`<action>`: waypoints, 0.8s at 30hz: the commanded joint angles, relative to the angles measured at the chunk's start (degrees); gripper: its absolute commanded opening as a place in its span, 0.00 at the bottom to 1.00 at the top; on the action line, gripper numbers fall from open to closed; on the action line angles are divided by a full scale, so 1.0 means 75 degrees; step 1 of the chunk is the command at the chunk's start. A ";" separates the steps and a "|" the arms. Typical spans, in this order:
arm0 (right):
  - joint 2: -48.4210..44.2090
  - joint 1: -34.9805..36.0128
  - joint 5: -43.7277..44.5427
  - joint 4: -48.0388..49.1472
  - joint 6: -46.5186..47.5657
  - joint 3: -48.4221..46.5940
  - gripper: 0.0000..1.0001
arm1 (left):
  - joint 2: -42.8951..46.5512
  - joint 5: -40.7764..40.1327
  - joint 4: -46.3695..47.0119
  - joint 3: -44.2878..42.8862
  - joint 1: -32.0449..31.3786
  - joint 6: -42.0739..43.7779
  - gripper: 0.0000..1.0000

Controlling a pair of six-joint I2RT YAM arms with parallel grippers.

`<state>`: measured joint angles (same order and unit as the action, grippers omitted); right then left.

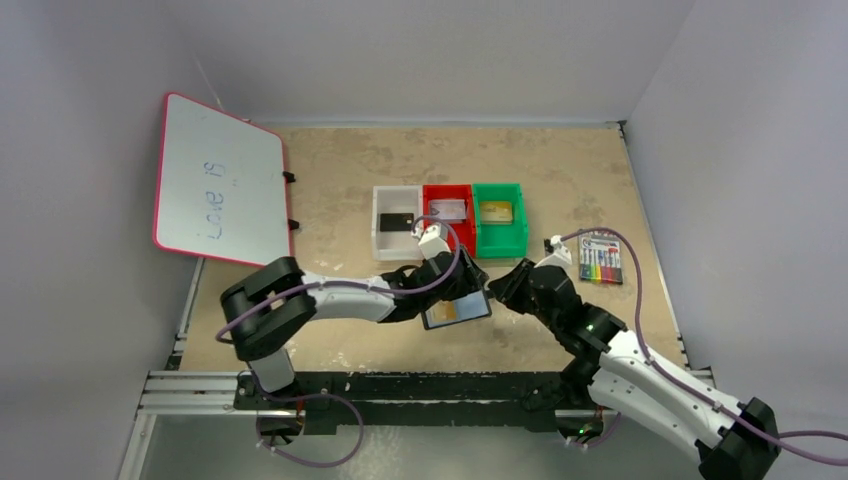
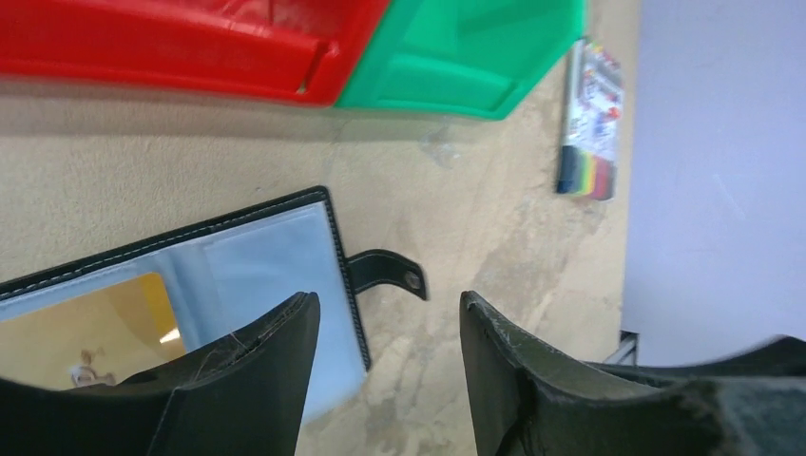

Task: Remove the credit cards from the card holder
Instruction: Remove the credit card from the card holder.

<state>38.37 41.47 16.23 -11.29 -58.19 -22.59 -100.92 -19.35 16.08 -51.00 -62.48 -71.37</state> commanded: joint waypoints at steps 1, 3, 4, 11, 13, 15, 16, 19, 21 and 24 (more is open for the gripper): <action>-0.0321 -0.0022 -0.0385 0.0923 0.0554 0.0108 0.28 | 0.1354 -0.0803 -0.0680 -0.0319 -0.0013 0.0608 0.56; -0.0407 -0.0022 -0.0845 0.1398 0.0721 0.0262 0.27 | 0.1746 -0.1214 -0.1225 -0.0272 -0.0007 0.0620 0.56; -0.0385 -0.0022 -0.1176 0.1703 0.0831 0.0364 0.27 | 0.1942 -0.1433 -0.1620 -0.0232 -0.0013 0.0606 0.56; 0.1316 -0.0022 -0.2848 0.3485 0.1448 0.0363 0.28 | 0.3076 -0.2758 -0.3354 0.0541 -0.0005 0.0163 0.57; 0.2106 -0.0022 -0.3321 0.3696 0.1567 0.0098 0.27 | 0.3143 -0.2780 -0.3639 0.0732 -0.0002 0.0065 0.57; 0.2820 -0.0022 -0.3432 0.3792 0.1710 -0.0117 0.27 | 0.3137 -0.2644 -0.3724 0.0886 -0.0003 0.0008 0.57; 0.3124 -0.0022 -0.3480 0.3870 0.1779 -0.0223 0.27 | 0.3082 -0.2517 -0.3692 0.0955 -0.0002 0.0011 0.57; 0.3813 -0.0022 -0.3530 0.3913 0.1974 -0.0473 0.27 | 0.2888 -0.2168 -0.3543 0.1056 -0.0013 0.0083 0.57; 0.4110 -0.0022 -0.3514 0.3987 0.1971 -0.0549 0.28 | 0.2753 -0.1970 -0.3393 0.1058 -0.0011 0.0199 0.56; 0.4504 -0.0042 -0.3488 0.4004 0.1978 -0.0616 0.28 | 0.2521 -0.1678 -0.3213 0.0989 -0.0010 0.0397 0.56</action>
<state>69.78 41.43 -8.45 15.18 -45.32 -24.51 -80.40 -34.70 -10.48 -42.98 -62.52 -69.80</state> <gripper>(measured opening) 0.279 0.561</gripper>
